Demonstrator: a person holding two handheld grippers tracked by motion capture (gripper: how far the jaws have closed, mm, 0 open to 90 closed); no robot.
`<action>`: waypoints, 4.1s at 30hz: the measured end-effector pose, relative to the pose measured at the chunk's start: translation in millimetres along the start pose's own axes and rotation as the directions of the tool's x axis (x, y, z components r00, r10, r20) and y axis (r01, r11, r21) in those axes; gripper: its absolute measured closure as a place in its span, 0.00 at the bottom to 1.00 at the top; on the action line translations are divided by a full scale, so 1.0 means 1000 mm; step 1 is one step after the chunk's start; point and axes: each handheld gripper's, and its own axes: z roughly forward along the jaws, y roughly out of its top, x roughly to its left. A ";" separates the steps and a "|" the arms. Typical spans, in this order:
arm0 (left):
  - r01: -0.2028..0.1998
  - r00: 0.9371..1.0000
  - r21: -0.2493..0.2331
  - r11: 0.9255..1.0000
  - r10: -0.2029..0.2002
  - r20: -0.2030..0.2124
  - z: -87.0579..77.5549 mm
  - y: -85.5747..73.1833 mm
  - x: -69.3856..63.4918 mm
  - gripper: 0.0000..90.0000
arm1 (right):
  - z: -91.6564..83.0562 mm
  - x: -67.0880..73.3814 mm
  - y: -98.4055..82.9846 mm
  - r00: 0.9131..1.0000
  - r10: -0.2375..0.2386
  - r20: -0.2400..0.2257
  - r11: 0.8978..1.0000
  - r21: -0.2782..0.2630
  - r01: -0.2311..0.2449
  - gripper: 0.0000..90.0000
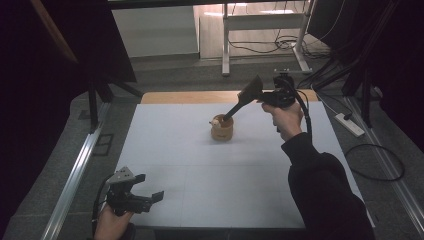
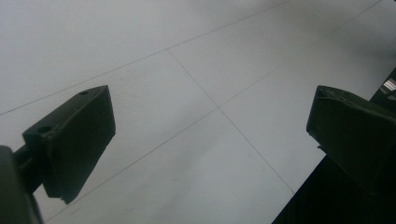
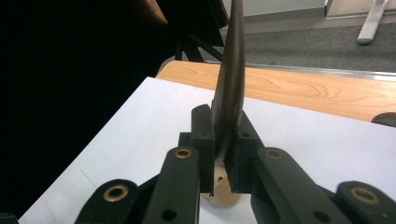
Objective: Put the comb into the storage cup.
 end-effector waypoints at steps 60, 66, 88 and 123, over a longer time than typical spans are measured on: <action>0.012 1.000 0.006 1.000 -0.012 0.002 0.001 0.000 0.001 0.02 | 0.047 0.003 -0.019 1.000 -0.005 0.001 0.996 0.084 0.005 0.93; 0.011 1.000 0.007 1.000 -0.011 0.002 0.001 0.000 0.001 0.02 | 0.052 0.003 -0.021 1.000 -0.007 -0.001 0.995 0.095 0.007 0.93; 0.011 1.000 0.009 1.000 -0.011 0.003 0.001 0.000 0.001 0.02 | 0.060 -0.004 -0.030 0.999 0.028 -0.019 0.994 0.102 -0.026 0.93; 0.017 1.000 0.011 1.000 -0.017 0.001 0.001 0.000 0.002 0.02 | 0.055 -0.031 -0.046 0.997 0.057 0.055 0.992 0.110 -0.063 0.82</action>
